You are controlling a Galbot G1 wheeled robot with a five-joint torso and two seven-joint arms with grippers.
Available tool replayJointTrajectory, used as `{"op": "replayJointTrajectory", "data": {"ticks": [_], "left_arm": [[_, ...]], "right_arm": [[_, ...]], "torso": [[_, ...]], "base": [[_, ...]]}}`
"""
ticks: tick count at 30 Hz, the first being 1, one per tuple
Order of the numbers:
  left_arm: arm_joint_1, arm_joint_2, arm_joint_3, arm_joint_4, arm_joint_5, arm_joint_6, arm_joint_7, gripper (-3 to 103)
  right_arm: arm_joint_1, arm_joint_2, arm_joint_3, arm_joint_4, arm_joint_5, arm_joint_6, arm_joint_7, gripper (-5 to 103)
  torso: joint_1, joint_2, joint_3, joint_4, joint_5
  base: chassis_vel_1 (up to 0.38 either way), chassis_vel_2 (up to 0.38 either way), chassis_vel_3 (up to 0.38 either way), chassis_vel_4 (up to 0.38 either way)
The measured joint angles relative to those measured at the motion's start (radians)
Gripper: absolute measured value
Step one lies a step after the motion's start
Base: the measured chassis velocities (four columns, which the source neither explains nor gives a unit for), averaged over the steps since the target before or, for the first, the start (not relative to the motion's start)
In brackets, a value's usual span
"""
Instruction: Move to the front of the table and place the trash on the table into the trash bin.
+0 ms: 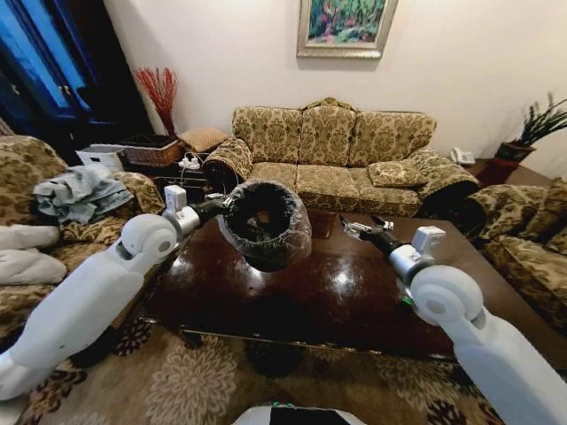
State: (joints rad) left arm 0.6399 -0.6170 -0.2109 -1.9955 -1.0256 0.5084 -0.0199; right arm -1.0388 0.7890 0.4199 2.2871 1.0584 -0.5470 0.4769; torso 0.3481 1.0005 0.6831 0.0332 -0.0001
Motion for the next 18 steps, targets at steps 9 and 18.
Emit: {"op": "replayJointTrajectory", "data": {"ticks": [9,18], "left_arm": [[0.025,0.0,-0.017,-0.005,0.002,-0.006,0.008,3],[0.052,-0.004,-0.04,-0.01,0.016,-0.017,0.031,3]], "right_arm": [[-0.042,0.015,0.031,0.018,-0.01,-0.014,0.001,100],[-0.064,0.025,0.038,0.004,-0.04,-0.022,0.0,100]], "torso": [[0.002,0.0,0.001,-0.0001,0.0003],[0.0,0.002,0.0,-0.0003,0.0008]], "base": [[-0.032,-0.08,0.03,0.114],[-0.038,-0.368,0.027,0.355]]}}
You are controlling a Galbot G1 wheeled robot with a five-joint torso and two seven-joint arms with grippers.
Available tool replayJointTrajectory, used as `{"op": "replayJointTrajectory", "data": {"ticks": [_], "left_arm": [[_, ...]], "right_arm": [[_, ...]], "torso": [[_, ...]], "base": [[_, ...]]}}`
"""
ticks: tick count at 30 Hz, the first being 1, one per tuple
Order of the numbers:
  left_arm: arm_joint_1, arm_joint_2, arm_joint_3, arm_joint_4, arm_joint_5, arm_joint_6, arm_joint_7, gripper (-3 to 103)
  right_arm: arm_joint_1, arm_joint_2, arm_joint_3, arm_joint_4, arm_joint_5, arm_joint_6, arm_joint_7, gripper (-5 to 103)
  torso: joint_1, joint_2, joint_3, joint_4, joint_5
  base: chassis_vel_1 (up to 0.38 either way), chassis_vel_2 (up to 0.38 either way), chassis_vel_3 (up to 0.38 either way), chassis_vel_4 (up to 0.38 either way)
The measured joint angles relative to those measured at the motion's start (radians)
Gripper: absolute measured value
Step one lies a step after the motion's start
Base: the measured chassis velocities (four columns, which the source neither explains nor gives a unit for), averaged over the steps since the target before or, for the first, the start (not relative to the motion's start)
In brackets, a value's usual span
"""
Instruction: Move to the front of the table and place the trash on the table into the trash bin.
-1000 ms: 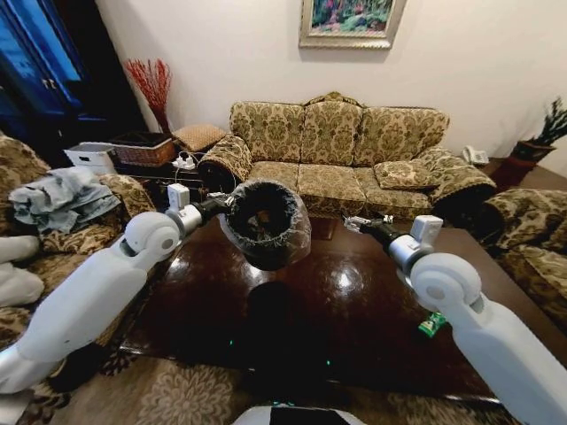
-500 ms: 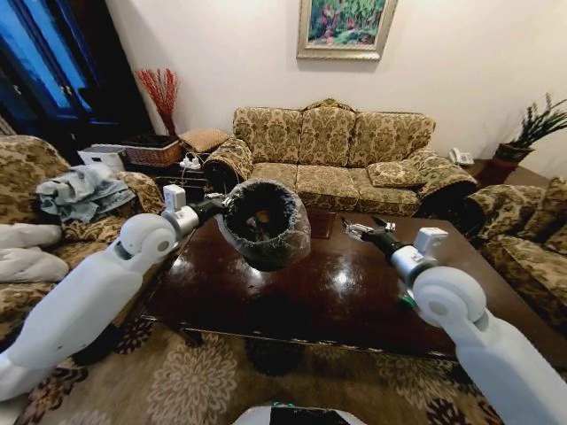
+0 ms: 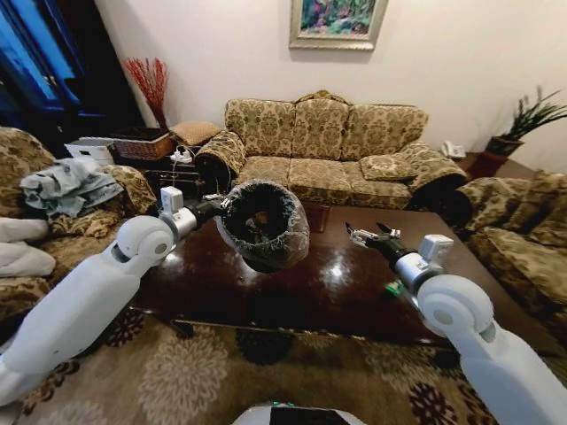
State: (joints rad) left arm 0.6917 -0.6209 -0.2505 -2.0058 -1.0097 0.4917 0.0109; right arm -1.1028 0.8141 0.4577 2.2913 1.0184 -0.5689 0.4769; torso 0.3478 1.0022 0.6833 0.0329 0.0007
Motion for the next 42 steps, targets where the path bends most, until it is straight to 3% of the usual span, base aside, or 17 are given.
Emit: {"op": "replayJointTrajectory", "data": {"ticks": [15,21,27,32,33,36,38,42], "left_arm": [[0.069,-0.006,-0.063,-0.03,0.007,-0.018,0.02,3],[0.102,-0.018,-0.08,-0.046,0.02,-0.019,0.039,3],[0.113,-0.03,-0.07,-0.055,0.042,-0.022,0.045,3],[0.115,-0.04,-0.043,-0.067,0.054,-0.008,0.015,3],[0.114,-0.043,-0.036,-0.068,0.056,-0.006,0.01,3],[0.113,-0.047,-0.014,-0.07,0.064,-0.005,-0.001,3],[0.113,-0.042,0.006,-0.066,0.069,-0.004,-0.002,3],[0.104,-0.032,0.02,-0.056,0.072,-0.004,-0.001,3]], "right_arm": [[0.003,-0.003,-0.04,-0.04,-0.043,0.03,-0.01,100],[0.017,0.019,-0.088,-0.095,-0.053,0.062,0.011,100],[0.082,0.115,-0.228,-0.226,0.03,0.108,0.178,100],[0.109,0.177,-0.263,-0.339,0.076,0.102,0.161,100],[0.12,0.187,-0.268,-0.363,0.087,0.101,0.163,100],[0.177,0.239,-0.282,-0.447,0.143,0.098,0.209,100],[0.251,0.299,-0.293,-0.537,0.196,0.094,0.28,100],[0.307,0.341,-0.3,-0.632,0.205,0.093,0.3,100]], "torso": [[0.002,0.0,0.001,0.0005,-0.0011],[0.002,0.0,0.001,-0.0007,-0.0007],[0.001,0.0,0.001,-0.0007,0.0007],[0.001,0.0,0.001,0.0015,-0.0034],[0.001,0.0,0.001,0.0019,-0.0019],[0.002,0.0,0.001,0.001,-0.0011],[0.002,0.0,0.001,0.0,-0.0011],[0.002,0.0,0.001,-0.0005,-0.0002]], "base": [[-0.277,-0.375,0.295,0.367],[-0.353,-0.286,0.369,0.274],[-0.09,-0.161,0.073,0.094],[0.044,0.039,-0.021,-0.012],[0.106,0.102,-0.04,-0.034],[0.049,0.094,-0.009,-0.02],[0.0,0.0,0.0,0.0],[0.0,0.0,0.0,0.0]]}}
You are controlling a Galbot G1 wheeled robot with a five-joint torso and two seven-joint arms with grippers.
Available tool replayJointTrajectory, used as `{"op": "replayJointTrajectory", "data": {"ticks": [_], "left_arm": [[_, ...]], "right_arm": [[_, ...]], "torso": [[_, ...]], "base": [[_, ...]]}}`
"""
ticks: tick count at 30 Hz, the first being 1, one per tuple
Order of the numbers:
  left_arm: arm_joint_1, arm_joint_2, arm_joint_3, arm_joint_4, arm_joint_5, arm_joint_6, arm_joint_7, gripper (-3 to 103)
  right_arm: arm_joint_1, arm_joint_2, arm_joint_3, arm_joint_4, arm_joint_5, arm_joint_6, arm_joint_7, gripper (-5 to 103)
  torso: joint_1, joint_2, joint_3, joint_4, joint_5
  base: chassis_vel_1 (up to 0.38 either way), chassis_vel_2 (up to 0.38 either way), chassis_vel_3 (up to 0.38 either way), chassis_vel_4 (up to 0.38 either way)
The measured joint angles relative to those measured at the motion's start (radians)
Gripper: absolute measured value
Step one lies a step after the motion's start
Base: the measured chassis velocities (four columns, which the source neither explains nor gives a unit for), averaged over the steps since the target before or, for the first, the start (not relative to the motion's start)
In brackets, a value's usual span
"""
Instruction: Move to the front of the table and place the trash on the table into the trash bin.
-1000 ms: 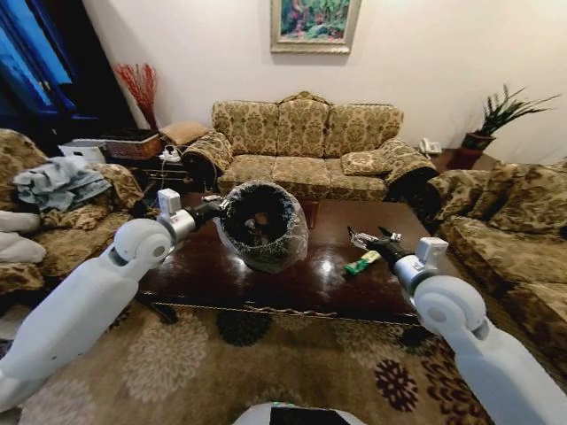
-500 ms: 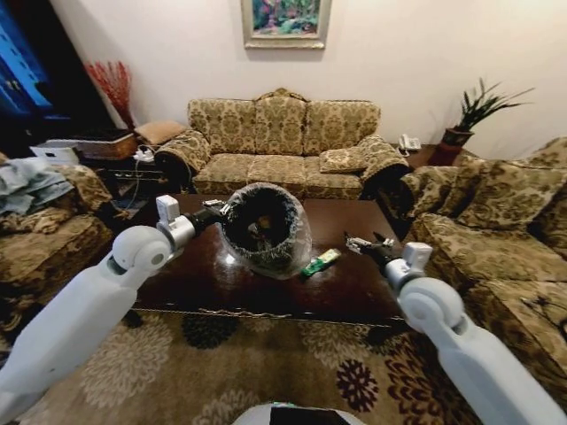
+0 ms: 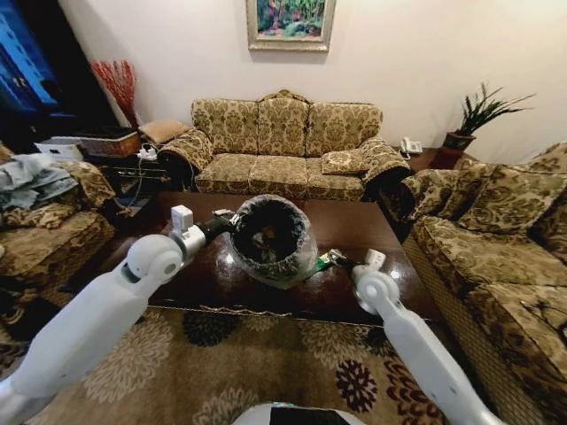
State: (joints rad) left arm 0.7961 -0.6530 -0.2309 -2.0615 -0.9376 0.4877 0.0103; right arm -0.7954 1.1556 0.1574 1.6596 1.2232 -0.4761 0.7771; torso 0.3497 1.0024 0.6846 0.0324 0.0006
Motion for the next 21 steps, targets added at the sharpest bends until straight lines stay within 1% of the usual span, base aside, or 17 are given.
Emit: {"op": "replayJointTrajectory", "data": {"ticks": [3,5,6,8,10,11,13,14,17,21], "left_arm": [[-0.01,0.009,0.003,0.008,-0.001,0.001,-0.001,3],[-0.005,0.015,-0.003,0.008,-0.002,0.001,-0.001,3],[-0.005,0.015,-0.003,0.008,-0.002,0.001,-0.001,3],[0.006,0.02,-0.013,0.008,-0.001,0.001,-0.003,3],[0.012,0.02,-0.02,0.008,-0.001,0.001,-0.003,3],[0.012,0.02,-0.02,0.008,-0.001,0.001,-0.003,3],[0.016,0.021,-0.025,0.007,-0.001,0.001,-0.003,3],[0.016,0.021,-0.025,0.007,-0.001,0.001,-0.003,3],[0.017,0.021,-0.03,0.007,-0.001,0.001,-0.004,3],[0.018,0.017,-0.034,0.007,-0.003,-0.003,-0.014,3]], "right_arm": [[0.045,0.039,0.0,-0.102,0.004,-0.013,-0.002,100],[0.074,0.067,0.001,-0.169,-0.011,-0.032,-0.048,100],[0.074,0.067,0.001,-0.169,-0.011,-0.032,-0.048,100],[0.109,0.091,0.0,-0.232,-0.031,-0.058,-0.103,100],[0.144,0.116,-0.006,-0.285,-0.047,-0.069,-0.125,100],[0.144,0.116,-0.006,-0.285,-0.047,-0.069,-0.125,100],[0.179,0.146,-0.013,-0.344,-0.061,-0.074,-0.132,100],[0.179,0.146,-0.013,-0.344,-0.061,-0.074,-0.132,100],[0.208,0.173,-0.017,-0.409,-0.088,-0.079,-0.161,100],[0.226,0.197,-0.007,-0.464,-0.093,-0.086,-0.175,100]], "torso": [[0.0,0.0,0.0,0.0,-0.0005],[0.0,0.0,0.0,0.0005,-0.0011],[0.0,0.0,0.0,0.0005,-0.0011],[0.0,0.0,0.0,0.001,-0.0009],[0.0,0.0,0.0,0.0009,-0.0009],[0.0,0.0,0.0,0.0009,-0.0009],[0.0,0.0,0.0,0.0006,-0.0006],[0.0,0.0,0.0,0.0006,-0.0006],[0.0,0.0,0.0,0.0006,-0.0007],[0.0,0.0,0.0,0.0006,-0.0007]], "base": [[0.0,0.0,0.0,0.0],[0.0,0.0,0.0,0.0],[0.0,0.0,0.0,0.0],[0.0,0.0,0.0,0.0],[0.0,0.0,0.0,0.0],[0.0,0.0,0.0,0.0],[0.0,0.0,0.0,0.0],[0.0,0.0,0.0,0.0],[0.0,0.0,0.0,0.0],[0.0,0.0,0.0,0.0]]}}
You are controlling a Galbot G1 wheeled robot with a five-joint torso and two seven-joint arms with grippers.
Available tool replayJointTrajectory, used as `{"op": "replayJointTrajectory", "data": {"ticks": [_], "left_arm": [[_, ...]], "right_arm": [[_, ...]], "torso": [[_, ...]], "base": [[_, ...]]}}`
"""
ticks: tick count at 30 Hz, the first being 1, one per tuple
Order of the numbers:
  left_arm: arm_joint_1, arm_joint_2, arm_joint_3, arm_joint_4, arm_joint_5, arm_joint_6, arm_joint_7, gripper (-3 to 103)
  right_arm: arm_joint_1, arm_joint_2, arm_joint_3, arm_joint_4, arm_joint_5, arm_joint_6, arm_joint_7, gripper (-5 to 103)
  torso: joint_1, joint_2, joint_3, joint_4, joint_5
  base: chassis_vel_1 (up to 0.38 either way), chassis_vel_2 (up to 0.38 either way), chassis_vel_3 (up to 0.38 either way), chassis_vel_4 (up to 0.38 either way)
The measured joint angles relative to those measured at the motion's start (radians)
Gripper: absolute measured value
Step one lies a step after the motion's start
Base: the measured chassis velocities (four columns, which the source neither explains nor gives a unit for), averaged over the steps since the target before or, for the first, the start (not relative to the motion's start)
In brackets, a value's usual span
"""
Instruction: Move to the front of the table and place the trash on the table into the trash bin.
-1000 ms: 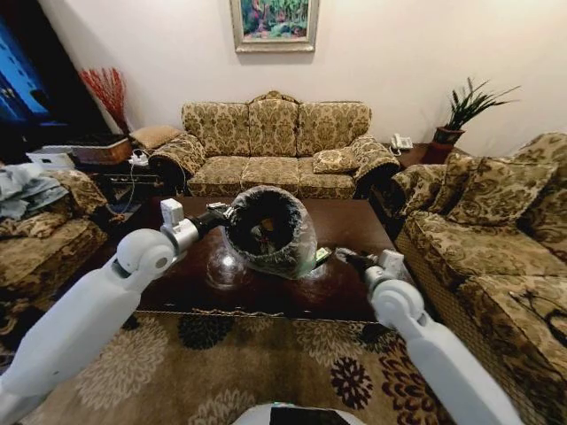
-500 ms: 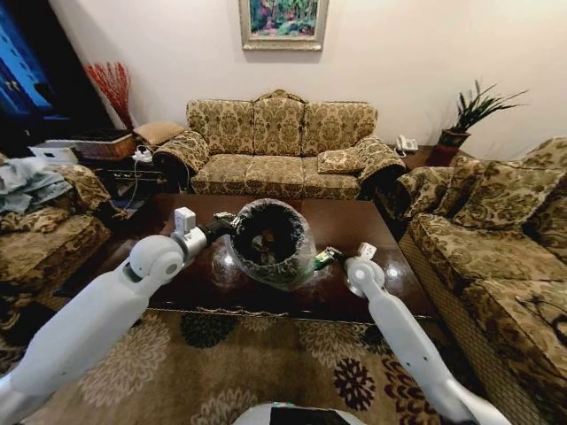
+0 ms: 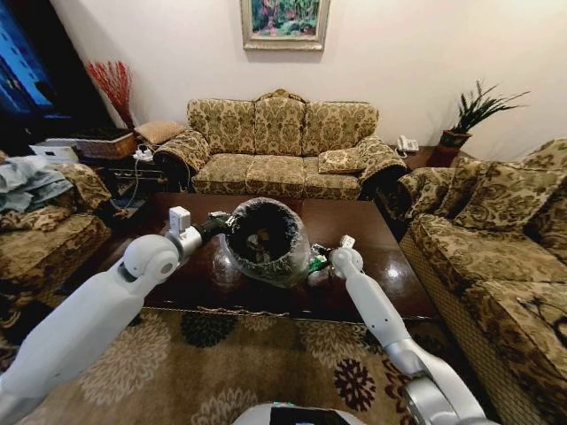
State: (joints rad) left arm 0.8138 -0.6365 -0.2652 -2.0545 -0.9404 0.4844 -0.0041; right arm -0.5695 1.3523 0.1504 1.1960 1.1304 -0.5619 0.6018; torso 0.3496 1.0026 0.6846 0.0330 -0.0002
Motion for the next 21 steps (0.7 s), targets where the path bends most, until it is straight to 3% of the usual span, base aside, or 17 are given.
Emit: {"op": "replayJointTrajectory", "data": {"ticks": [12,21], "left_arm": [[0.021,-0.001,-0.041,-0.008,-0.007,0.0,0.0,3],[0.036,-0.001,-0.065,-0.01,-0.011,-0.004,0.004,3]], "right_arm": [[0.029,0.064,0.019,-0.13,-0.031,0.019,-0.021,101],[0.019,0.057,0.014,-0.119,-0.049,0.031,-0.02,78]], "torso": [[0.0,0.0,0.0,0.0,0.0],[0.0,0.0,0.0,0.0,0.0001]], "base": [[0.0,0.0,0.0,0.0],[0.0,0.0,0.0,0.0]]}}
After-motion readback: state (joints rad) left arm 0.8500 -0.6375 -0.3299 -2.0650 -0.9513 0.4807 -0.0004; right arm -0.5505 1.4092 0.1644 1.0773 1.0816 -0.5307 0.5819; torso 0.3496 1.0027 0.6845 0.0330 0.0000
